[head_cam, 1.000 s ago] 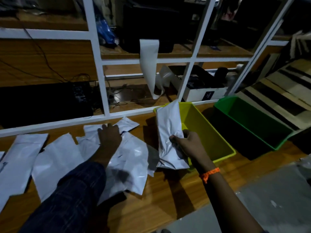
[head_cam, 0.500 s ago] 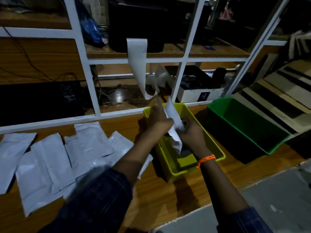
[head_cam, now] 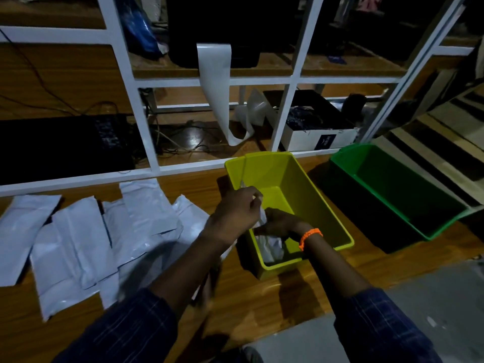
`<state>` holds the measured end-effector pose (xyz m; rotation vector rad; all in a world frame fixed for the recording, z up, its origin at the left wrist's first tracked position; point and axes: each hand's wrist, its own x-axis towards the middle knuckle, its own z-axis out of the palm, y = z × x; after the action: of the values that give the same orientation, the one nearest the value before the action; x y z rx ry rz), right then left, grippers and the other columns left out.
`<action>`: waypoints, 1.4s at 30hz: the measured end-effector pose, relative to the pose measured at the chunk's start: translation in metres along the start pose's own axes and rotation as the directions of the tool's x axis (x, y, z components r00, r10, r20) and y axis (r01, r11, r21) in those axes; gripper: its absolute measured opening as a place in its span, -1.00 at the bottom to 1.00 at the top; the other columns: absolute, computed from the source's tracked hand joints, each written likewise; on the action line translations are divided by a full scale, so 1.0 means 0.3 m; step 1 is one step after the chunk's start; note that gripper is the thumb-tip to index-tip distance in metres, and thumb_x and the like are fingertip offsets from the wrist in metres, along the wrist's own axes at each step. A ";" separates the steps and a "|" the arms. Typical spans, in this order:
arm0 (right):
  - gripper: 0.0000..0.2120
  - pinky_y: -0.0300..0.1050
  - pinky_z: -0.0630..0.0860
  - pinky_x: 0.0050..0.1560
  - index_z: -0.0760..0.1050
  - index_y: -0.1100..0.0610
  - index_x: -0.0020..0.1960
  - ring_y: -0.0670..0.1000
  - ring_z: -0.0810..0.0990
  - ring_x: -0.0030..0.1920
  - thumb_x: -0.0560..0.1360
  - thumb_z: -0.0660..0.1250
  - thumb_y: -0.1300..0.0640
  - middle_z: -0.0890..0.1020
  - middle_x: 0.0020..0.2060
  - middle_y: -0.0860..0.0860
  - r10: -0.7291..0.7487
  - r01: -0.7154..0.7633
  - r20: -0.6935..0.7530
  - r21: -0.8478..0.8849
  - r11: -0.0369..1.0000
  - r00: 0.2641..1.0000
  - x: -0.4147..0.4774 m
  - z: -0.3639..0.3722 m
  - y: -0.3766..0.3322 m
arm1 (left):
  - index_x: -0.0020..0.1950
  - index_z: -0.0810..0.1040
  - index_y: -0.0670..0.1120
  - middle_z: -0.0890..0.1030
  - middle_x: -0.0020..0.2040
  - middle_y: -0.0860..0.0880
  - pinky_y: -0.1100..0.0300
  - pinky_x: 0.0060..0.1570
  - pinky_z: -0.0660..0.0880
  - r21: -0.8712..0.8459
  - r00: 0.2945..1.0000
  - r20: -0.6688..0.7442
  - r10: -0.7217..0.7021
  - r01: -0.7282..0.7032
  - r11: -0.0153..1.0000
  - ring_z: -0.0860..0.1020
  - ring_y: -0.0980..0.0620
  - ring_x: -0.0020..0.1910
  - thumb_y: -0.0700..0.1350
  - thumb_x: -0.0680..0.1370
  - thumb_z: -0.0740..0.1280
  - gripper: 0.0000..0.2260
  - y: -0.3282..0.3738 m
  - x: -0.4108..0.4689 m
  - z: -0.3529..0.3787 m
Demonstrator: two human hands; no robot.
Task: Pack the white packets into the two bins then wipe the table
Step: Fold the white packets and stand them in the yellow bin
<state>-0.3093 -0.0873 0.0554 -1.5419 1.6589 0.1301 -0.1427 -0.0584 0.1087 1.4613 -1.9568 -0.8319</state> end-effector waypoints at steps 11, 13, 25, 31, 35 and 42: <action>-0.43 0.09 0.56 -0.02 0.26 0.23 0.30 0.30 0.58 0.12 0.43 0.45 0.07 0.55 0.17 0.26 -0.056 -0.020 -0.304 -0.240 0.971 0.951 -0.069 0.087 -0.134 | 0.07 0.65 -0.09 0.71 -0.08 -0.06 0.23 -0.12 0.49 -0.104 0.952 -0.271 -0.142 0.117 0.988 0.65 -0.02 -0.07 -0.09 0.54 0.33 -0.82 -0.335 -0.202 -0.029; -0.50 0.10 0.56 0.00 0.29 0.22 0.27 0.31 0.58 0.12 0.47 0.41 0.03 0.54 0.17 0.26 -0.052 -0.016 -0.308 -0.216 0.976 0.950 -0.074 0.095 -0.159 | 0.08 0.65 -0.08 0.71 -0.08 -0.04 0.21 -0.11 0.53 -0.117 0.954 -0.264 -0.141 0.114 0.987 0.66 0.00 -0.09 -0.05 0.53 0.33 -0.80 -0.337 -0.206 -0.024; -0.42 -0.04 0.50 0.07 0.39 0.21 0.40 0.14 0.58 0.19 0.60 0.18 -0.22 0.59 0.24 0.19 -0.117 0.295 -0.734 0.117 0.948 0.669 -0.237 0.019 -0.257 | 0.25 0.55 -0.01 0.57 0.19 -0.10 -0.06 0.10 0.52 0.235 0.843 -0.434 -0.317 0.446 0.864 0.47 -0.18 0.21 0.07 0.58 0.30 -0.70 -0.467 -0.206 -0.244; -0.84 -0.03 0.47 -0.18 0.57 0.26 0.04 0.24 0.64 -0.10 0.50 0.29 0.24 0.67 -0.13 0.23 -0.468 0.491 -0.644 -0.160 0.856 0.606 -0.191 0.283 -0.542 | 0.55 0.13 -0.16 0.17 0.54 -0.26 -0.20 0.39 0.25 0.200 0.661 -0.333 -0.672 0.746 0.635 0.21 -0.34 0.48 0.32 0.47 0.34 -0.15 -0.633 -0.181 -0.305; -0.66 0.03 0.51 0.07 0.43 0.31 0.21 0.28 0.57 0.15 0.48 0.30 0.20 0.59 0.13 0.27 -0.259 0.157 -0.485 -0.240 0.958 0.836 0.027 0.415 -0.531 | 0.58 0.05 -0.17 0.08 0.57 -0.28 -0.22 0.45 0.13 0.167 0.629 -0.324 -0.707 0.773 0.612 0.08 -0.32 0.54 0.39 0.42 0.34 -0.03 -0.682 -0.191 -0.334; -0.32 0.13 0.55 0.12 0.41 0.23 0.27 0.29 0.49 0.23 0.30 0.51 -0.10 0.51 0.21 0.22 -0.034 0.006 -0.393 -0.072 0.997 0.919 0.127 0.472 -0.441 | 0.53 0.11 -0.23 0.33 0.45 -0.28 -0.18 0.33 0.34 0.104 0.587 -0.349 -0.731 0.799 0.592 0.36 -0.30 0.40 0.17 0.40 0.51 -0.08 -0.733 -0.222 -0.360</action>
<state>-0.1209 -0.0644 0.0013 -1.7205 1.9656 -0.1471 0.0908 -0.0576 0.0093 2.5216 -1.1778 -0.6579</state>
